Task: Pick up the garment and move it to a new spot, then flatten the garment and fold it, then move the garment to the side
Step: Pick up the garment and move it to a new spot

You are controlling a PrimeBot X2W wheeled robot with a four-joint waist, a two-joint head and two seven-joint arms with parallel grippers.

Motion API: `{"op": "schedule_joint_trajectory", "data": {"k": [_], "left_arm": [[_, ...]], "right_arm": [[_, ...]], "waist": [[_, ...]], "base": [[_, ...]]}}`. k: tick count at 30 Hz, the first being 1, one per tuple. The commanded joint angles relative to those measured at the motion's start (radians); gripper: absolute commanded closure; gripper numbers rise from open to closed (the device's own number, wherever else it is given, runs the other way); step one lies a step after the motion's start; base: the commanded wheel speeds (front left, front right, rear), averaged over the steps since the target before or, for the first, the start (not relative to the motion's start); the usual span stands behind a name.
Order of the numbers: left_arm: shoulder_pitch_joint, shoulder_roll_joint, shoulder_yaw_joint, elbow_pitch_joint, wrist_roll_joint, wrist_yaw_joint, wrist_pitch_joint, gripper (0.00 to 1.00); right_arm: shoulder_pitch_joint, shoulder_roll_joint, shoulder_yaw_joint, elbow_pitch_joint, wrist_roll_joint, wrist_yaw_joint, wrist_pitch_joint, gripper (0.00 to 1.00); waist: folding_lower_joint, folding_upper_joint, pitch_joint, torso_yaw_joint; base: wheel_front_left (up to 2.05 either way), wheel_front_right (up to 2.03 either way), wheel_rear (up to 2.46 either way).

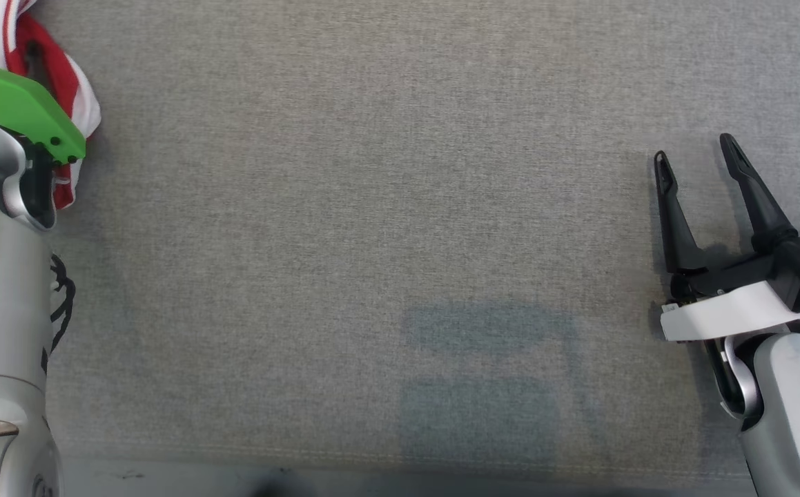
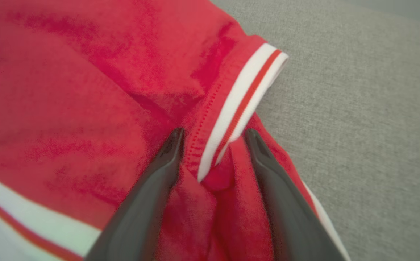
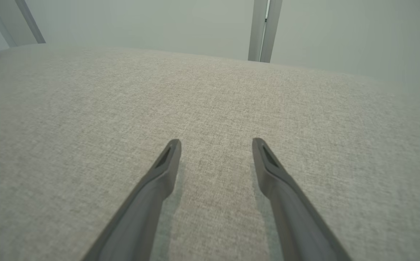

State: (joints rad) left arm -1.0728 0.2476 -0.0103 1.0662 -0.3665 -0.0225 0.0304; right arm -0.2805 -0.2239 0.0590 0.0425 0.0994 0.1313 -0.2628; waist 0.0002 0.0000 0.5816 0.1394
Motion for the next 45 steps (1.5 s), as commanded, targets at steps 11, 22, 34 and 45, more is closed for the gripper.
{"op": "schedule_joint_trajectory", "data": {"k": [11,22,34,45], "left_arm": [[-0.001,0.02,-0.031,0.054,0.032,0.006,-0.148,1.0],[0.075,-0.106,-0.111,-0.098,0.034,-0.068,-0.231,1.0],[0.348,-0.197,-0.375,-0.839,-0.228,-0.087,0.004,1.0],[0.51,-0.195,-0.687,-1.291,-0.556,0.238,0.065,1.0]], "right_arm": [[0.057,0.026,0.001,0.036,0.006,-0.001,-0.003,0.0],[0.144,0.082,0.002,0.076,0.022,-0.001,-0.003,0.0],[0.195,0.14,-0.011,0.085,0.038,-0.001,-0.003,0.0],[0.167,0.166,-0.042,0.073,0.05,-0.001,-0.003,0.0]], "waist": [[-0.0002,0.0,-0.1,-0.021],[-0.0002,0.0,-0.291,-0.022],[-0.0002,0.0,-0.411,-0.15],[-0.0002,0.0,-0.344,-0.317]], "base": [[0.0,0.0,0.0],[0.0,0.0,0.0],[0.0,0.0,0.0],[0.0,0.0,0.0]]}}
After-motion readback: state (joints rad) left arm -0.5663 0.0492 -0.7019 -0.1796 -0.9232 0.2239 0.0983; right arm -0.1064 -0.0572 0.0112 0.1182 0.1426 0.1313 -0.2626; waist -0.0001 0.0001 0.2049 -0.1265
